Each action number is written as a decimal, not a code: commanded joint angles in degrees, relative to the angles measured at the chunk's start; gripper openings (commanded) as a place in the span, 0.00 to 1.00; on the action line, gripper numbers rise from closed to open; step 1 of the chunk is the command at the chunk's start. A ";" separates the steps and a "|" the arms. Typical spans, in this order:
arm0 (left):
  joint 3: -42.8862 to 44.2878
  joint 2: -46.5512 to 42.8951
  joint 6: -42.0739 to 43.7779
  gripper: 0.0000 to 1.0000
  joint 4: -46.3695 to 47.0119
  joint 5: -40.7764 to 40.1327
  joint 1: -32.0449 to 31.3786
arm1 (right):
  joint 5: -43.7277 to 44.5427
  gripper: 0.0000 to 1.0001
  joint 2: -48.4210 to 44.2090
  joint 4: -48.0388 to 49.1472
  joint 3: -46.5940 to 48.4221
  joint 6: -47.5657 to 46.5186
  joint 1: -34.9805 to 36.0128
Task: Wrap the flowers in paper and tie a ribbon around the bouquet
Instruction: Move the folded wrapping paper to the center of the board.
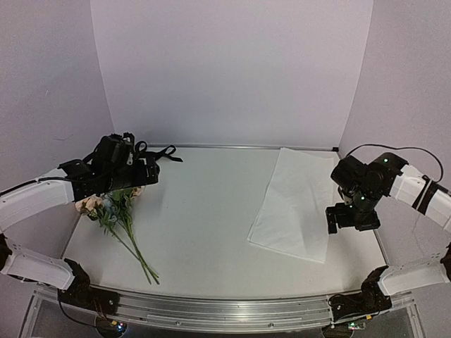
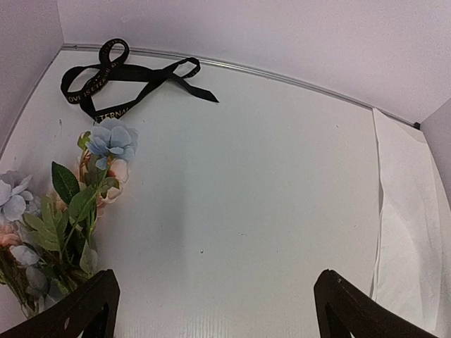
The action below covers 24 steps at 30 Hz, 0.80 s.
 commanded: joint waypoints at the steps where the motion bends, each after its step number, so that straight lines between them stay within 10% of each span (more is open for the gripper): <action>1: 1.79 2.21 1.28 1.00 5.30 11.01 -0.01 | -9.02 0.98 3.76 0.94 -1.11 3.29 -5.63; 24: 23.81 47.46 -6.78 0.90 20.61 33.61 -13.69 | -25.63 0.93 16.04 30.94 -14.52 11.45 -24.60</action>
